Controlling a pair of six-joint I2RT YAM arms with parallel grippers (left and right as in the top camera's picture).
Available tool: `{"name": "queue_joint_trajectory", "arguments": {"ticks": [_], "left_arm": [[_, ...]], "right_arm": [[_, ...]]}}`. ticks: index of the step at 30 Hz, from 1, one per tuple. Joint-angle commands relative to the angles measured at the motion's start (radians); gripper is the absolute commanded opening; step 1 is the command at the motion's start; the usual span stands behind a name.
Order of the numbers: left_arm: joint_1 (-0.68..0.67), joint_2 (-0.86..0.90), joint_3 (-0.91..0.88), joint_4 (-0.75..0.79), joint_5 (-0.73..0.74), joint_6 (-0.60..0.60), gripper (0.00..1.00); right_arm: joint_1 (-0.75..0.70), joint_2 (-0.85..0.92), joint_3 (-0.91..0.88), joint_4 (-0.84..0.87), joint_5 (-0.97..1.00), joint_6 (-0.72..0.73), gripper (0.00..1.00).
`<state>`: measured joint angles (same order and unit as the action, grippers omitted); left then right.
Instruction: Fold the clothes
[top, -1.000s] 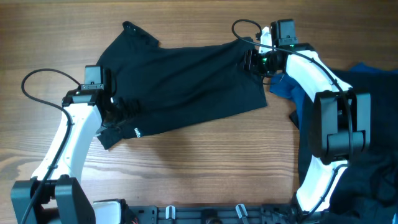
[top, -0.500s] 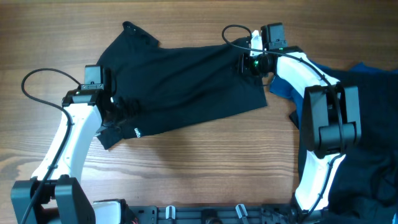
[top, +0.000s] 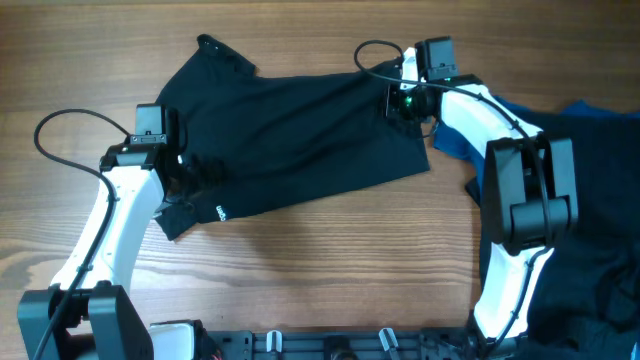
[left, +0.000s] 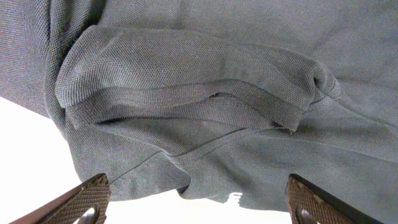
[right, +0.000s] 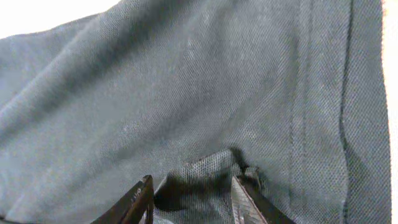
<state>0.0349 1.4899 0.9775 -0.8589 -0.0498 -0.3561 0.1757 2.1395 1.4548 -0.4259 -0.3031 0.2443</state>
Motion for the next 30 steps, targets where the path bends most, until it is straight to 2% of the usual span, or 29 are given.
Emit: {"name": "queue_joint_trajectory", "arguments": {"ticks": [1,4,6,8,11,12,16,20,24,30], "left_arm": [[0.007,0.001,0.019,0.003,0.016,0.012,0.9],[0.007,0.001,0.019,0.003,0.016,0.012,0.9],[0.007,0.001,0.019,0.003,0.016,0.012,0.9],[0.007,0.001,0.019,0.003,0.016,0.012,0.9],[0.007,0.001,0.019,0.003,0.016,0.012,0.9],[0.007,0.001,0.019,0.002,0.016,0.012,0.9],[0.008,0.001,0.019,-0.003,0.015,0.012,0.89],[0.008,0.001,0.019,-0.021,0.015,0.012,0.89],[0.032,0.001,0.019,-0.064,-0.083,0.011,0.88],[0.113,0.01,0.019,-0.05,-0.077,0.001,0.88]], "right_arm": [[0.021,0.015,0.003,-0.001,0.084,-0.006,0.43],[0.022,0.015,0.003,-0.01,0.099,-0.003,0.41],[0.023,0.015,0.003,-0.011,0.106,0.002,0.44],[0.024,0.015,0.003,-0.013,0.105,0.001,0.27],[0.024,0.015,0.003,-0.012,0.105,-0.002,0.14],[0.023,0.01,0.006,-0.015,0.105,-0.01,0.04],[0.003,-0.067,0.006,-0.046,0.105,-0.006,0.04],[-0.016,-0.206,0.006,-0.158,0.105,-0.005,0.04],[-0.016,-0.289,0.006,-0.363,0.101,0.033,0.04],[-0.016,-0.362,0.006,-0.639,0.101,0.045,0.04]]}}
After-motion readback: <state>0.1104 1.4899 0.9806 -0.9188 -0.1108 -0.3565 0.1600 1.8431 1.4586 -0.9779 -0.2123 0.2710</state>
